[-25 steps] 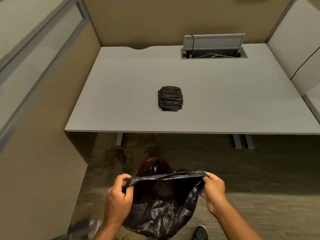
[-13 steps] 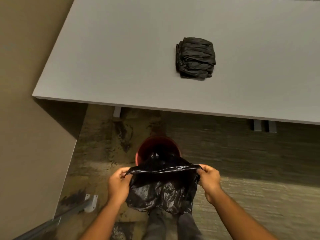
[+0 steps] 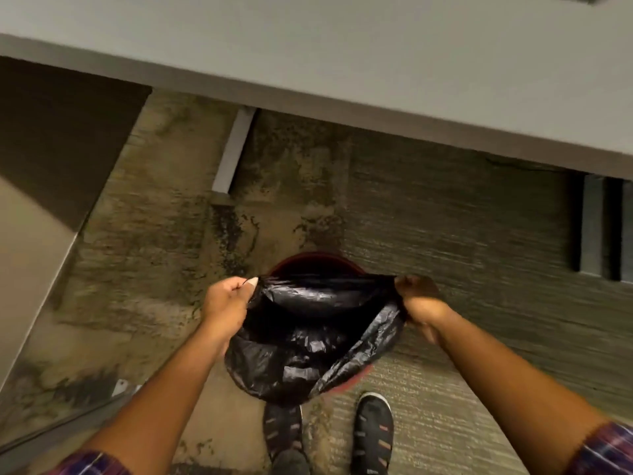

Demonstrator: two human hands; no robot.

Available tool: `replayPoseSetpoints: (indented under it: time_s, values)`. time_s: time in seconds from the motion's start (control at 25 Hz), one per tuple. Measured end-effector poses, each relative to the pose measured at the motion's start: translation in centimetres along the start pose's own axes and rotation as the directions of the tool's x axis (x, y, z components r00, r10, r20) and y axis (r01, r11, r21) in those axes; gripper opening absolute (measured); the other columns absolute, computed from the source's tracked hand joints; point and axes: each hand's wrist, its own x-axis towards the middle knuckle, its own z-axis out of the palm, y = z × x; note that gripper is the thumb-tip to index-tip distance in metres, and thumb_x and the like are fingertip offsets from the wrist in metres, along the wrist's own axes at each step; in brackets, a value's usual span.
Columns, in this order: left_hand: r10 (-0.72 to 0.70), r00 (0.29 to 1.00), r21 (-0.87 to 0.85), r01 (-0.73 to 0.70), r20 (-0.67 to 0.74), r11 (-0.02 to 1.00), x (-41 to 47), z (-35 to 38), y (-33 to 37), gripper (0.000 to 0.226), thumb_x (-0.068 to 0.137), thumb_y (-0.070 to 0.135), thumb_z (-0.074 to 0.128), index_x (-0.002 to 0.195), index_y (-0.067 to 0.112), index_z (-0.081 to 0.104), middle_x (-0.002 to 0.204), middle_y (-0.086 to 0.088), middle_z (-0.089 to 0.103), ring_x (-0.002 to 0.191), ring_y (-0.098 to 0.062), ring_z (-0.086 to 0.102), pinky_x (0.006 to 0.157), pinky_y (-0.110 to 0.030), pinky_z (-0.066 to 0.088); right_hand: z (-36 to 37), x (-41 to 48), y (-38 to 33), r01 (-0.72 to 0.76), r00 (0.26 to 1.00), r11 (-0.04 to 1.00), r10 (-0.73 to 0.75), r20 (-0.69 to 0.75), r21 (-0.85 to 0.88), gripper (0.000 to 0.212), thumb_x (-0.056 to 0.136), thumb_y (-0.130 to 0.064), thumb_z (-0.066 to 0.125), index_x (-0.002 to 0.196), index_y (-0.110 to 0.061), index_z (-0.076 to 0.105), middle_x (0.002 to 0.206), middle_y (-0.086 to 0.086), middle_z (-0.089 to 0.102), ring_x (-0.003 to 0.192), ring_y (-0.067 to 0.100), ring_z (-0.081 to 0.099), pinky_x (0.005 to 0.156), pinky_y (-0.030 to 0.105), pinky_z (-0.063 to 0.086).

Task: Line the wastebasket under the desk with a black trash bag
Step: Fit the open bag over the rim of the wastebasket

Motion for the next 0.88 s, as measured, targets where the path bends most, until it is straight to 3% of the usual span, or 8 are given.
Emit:
replayPoseSetpoints:
  time_s: [0.16,0.28,0.36,0.48,0.56,0.72,0.8,0.88]
  values:
    - [-0.157,0.987,-0.141,0.151,-0.038,0.978,5.1,1.4,-0.5,0.019,0.095,0.026,0.078,0.086,0.01,0.076,0.079,-0.005,0.08,0.066,-0.018,0.073,0.06,-0.028,0.05,3.3,7.3,-0.6,0.03,0.991,0.958,-0.065,-0.118,-0.284,0.037,0.108,-0.005,0.038,0.133,0.014,0.059,0.137,0.032,0.061,0.128,0.043,0.059,0.089,0.038,0.045]
    - [-0.188,0.974,-0.248,0.152,-0.129,0.957,8.2,2.9,-1.2,0.007,0.1,0.015,0.069,0.1,0.008,0.069,0.081,0.0,0.075,0.063,-0.016,0.067,0.051,-0.026,0.049,5.3,11.0,-1.3,0.046,0.987,0.932,-0.098,-0.128,-0.358,0.041,0.111,-0.006,0.035,0.141,0.014,0.053,0.151,0.034,0.052,0.138,0.045,0.052,0.112,0.043,0.04]
    - [-0.124,0.99,-0.292,0.097,-0.073,0.951,10.0,4.1,-1.2,0.018,0.098,0.033,0.074,0.102,0.015,0.077,0.075,0.005,0.08,0.064,-0.011,0.074,0.052,-0.023,0.056,5.8,13.1,-1.2,0.074,0.976,0.932,-0.142,-0.168,-0.355,0.036,0.108,-0.007,0.042,0.128,0.014,0.063,0.138,0.035,0.062,0.13,0.046,0.059,0.103,0.043,0.046]
    - [-0.134,0.991,-0.28,0.129,0.001,0.951,12.6,5.2,-1.7,0.045,0.097,0.033,0.077,0.131,0.005,0.072,0.125,-0.016,0.077,0.114,-0.034,0.073,0.091,-0.038,0.059,5.5,15.0,-0.5,0.046,0.987,0.939,-0.095,-0.127,-0.34,0.031,0.108,-0.017,0.045,0.112,0.003,0.069,0.114,0.028,0.066,0.114,0.041,0.064,0.082,0.034,0.04]
    - [-0.128,0.991,-0.082,0.13,0.026,0.988,13.9,5.0,-2.8,0.055,0.095,0.03,0.079,0.138,-0.003,0.065,0.138,-0.025,0.069,0.127,-0.042,0.067,0.095,-0.041,0.056,5.0,15.2,0.8,0.041,0.992,0.954,-0.074,-0.098,-0.298,0.021,0.103,-0.01,0.056,0.087,-0.001,0.065,0.091,0.019,0.064,0.089,0.033,0.063,0.076,0.034,0.039]
    - [-0.099,0.995,0.082,0.098,0.006,0.992,12.6,3.4,-5.6,0.036,0.093,0.034,0.081,0.116,0.005,0.08,0.118,-0.02,0.08,0.105,-0.036,0.077,0.092,-0.043,0.061,3.5,13.0,4.5,0.166,0.985,0.919,-0.134,0.112,-0.357,0.058,0.098,-0.001,0.064,0.044,-0.021,0.055,0.035,-0.012,0.053,0.047,0.004,0.05,0.054,0.022,0.04]
    - [-0.047,0.999,0.087,0.048,-0.006,0.995,11.0,2.5,-6.3,0.031,0.094,0.043,0.079,0.099,0.013,0.085,0.099,-0.013,0.084,0.092,-0.03,0.079,0.087,-0.042,0.062,2.7,11.3,5.6,0.203,0.974,0.942,-0.166,0.154,-0.269,0.057,0.1,-0.009,0.065,0.045,-0.021,0.061,0.039,-0.016,0.059,0.041,-0.005,0.054,0.044,0.009,0.038]
    - [0.014,1.0,0.145,-0.016,0.016,0.989,9.5,1.6,-6.6,0.034,0.096,0.046,0.076,0.094,0.013,0.084,0.088,-0.009,0.085,0.085,-0.025,0.08,0.082,-0.041,0.063,1.9,9.9,6.3,0.143,0.98,0.982,-0.123,0.158,-0.12,0.038,0.1,-0.026,0.069,0.063,-0.021,0.073,0.053,-0.011,0.068,0.048,0.0,0.062,0.044,0.016,0.048]
